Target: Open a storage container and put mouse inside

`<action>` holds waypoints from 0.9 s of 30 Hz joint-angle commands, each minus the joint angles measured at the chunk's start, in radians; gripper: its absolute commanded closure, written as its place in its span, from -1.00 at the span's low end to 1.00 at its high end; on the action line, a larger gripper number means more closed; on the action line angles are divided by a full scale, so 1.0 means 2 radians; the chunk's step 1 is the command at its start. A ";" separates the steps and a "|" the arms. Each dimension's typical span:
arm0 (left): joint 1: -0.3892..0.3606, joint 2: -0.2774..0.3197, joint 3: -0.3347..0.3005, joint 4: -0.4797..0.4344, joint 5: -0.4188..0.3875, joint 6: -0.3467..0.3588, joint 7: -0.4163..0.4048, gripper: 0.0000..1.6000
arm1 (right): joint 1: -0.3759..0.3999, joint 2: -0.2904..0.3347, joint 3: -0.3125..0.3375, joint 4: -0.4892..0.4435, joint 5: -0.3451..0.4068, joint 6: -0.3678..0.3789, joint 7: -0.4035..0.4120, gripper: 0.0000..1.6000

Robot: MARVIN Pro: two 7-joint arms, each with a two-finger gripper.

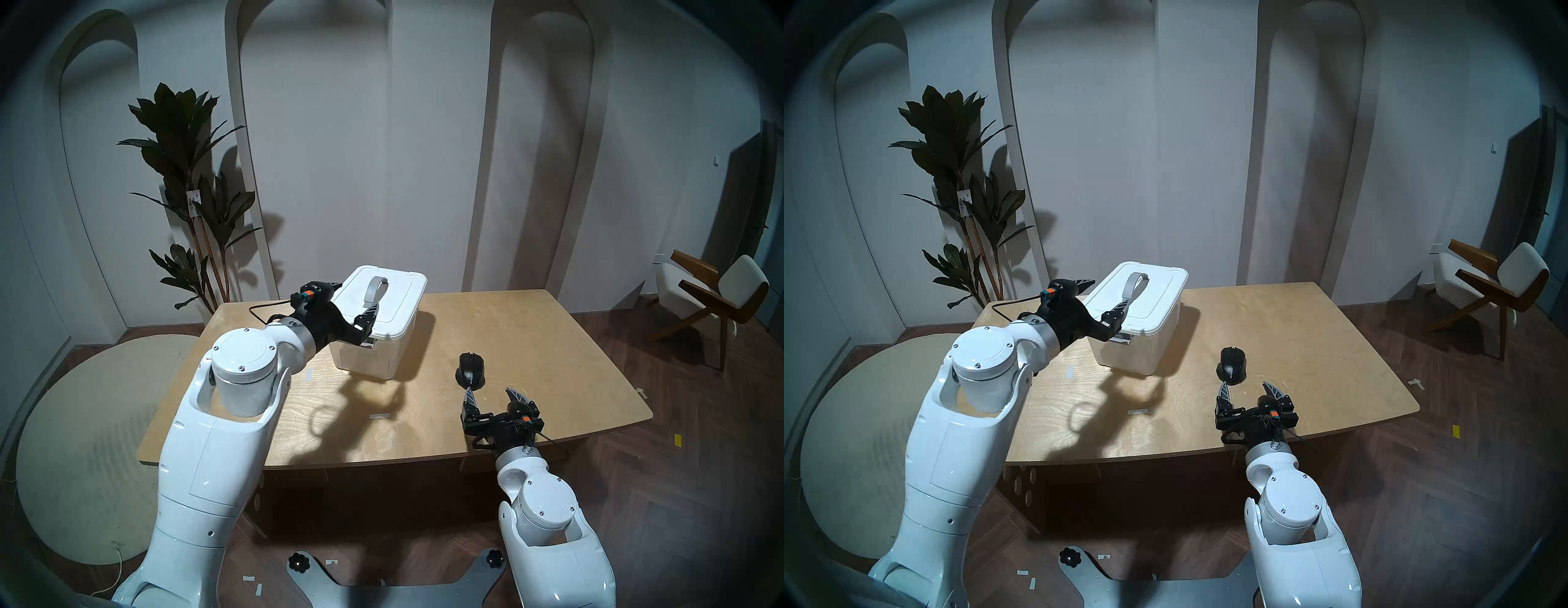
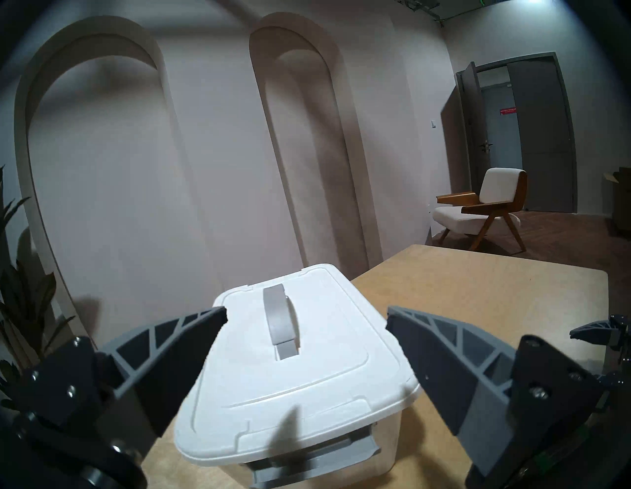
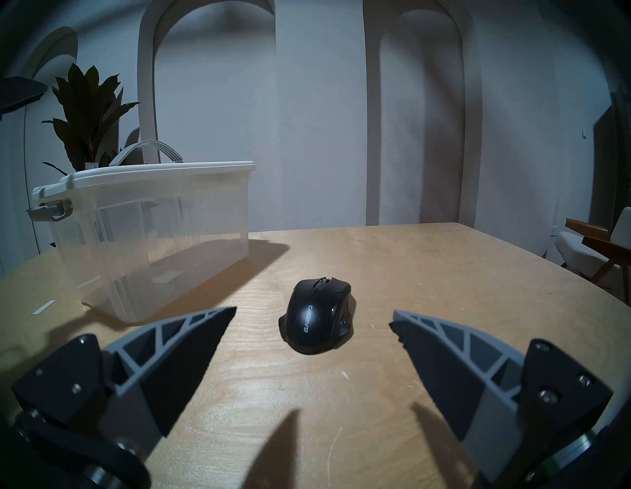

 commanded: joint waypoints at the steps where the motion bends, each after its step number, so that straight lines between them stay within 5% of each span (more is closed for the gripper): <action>1: -0.055 -0.038 0.012 0.025 0.006 0.010 0.009 -1.00 | 0.004 0.001 0.001 -0.009 -0.001 -0.003 0.000 -1.00; 27: -0.164 -0.110 0.022 0.196 0.049 0.045 0.060 -1.00 | 0.005 0.001 0.001 -0.008 0.000 -0.003 -0.001 -1.00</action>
